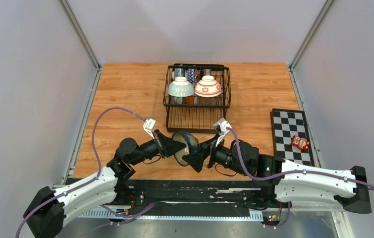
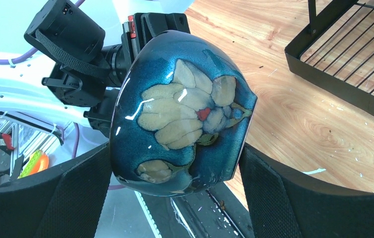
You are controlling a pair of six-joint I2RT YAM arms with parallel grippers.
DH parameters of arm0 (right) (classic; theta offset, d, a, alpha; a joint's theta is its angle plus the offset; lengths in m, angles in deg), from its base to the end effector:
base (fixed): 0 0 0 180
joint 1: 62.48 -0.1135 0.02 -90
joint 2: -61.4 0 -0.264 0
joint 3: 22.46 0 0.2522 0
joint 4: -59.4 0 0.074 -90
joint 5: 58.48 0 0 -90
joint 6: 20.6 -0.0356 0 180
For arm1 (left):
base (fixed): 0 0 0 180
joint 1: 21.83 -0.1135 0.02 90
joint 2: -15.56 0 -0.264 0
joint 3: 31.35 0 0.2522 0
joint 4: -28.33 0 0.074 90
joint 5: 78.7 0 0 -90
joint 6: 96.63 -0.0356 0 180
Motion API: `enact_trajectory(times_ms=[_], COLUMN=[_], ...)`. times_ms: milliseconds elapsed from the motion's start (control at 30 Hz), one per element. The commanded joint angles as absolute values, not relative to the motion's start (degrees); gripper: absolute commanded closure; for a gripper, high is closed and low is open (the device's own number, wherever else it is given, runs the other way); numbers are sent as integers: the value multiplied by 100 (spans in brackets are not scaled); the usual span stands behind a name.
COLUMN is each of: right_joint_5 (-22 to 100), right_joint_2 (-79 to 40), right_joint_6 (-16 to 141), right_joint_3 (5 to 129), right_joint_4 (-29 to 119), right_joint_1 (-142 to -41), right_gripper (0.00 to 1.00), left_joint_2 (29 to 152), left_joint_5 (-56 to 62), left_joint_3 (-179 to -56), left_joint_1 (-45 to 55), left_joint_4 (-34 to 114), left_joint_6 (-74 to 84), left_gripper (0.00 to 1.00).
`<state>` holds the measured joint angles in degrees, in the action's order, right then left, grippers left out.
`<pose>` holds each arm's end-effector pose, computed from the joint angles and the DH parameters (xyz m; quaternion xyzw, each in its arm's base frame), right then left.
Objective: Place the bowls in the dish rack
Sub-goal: Turn the bowl upside down on the dish rack.
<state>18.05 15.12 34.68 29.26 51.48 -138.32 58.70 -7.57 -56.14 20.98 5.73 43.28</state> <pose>0.0563 0.1891 0.3235 -0.1759 0.7001 0.5163 0.4608 0.1199 -0.1268 0.2226 0.0783 0.6773 -0.6001 0.4182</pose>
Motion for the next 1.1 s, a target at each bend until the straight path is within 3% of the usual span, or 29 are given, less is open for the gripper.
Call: enact_trajectory(times_ms=[0, 167, 200, 233, 267, 300, 667, 1067], right_joint_5=[2179, 2225, 2258, 2286, 2274, 2236, 2078, 1739], right_joint_2=[1546, 1556, 1541, 1530, 1508, 1481, 1593, 1614], right_joint_6=[3345, 3344, 3358, 3402, 3406, 3412, 3600, 3702], right_joint_3=[3102, 3103, 3103, 3115, 3143, 3179, 3169, 3287], right_joint_4=[5372, 5400, 5436, 5464, 5450, 5398, 5461, 5380], right_joint_1=[-13822, -13817, -13824, -13823, -13820, -13817, -13824, -13818], right_gripper=[8, 11, 23, 47, 83, 95, 98, 98], left_joint_2=[5842, 5850, 5847, 5851, 5854, 5854, 5886, 5839], left_joint_5=[-601, -601, -601, -604, -608, -610, -553, -435], left_joint_3=[-5952, -5968, -5970, -5970, -5982, -5987, -6096, -6067], left_joint_1=[2054, 2053, 2054, 2053, 2053, 2053, 2053, 2053], left_joint_4=[49, 44, 43, 43, 43, 43, 387, 1005], left_joint_6=[4252, 4258, 4260, 4259, 4259, 4259, 4269, 4271], left_gripper=[100, 100, 100, 100, 100, 100, 100, 64])
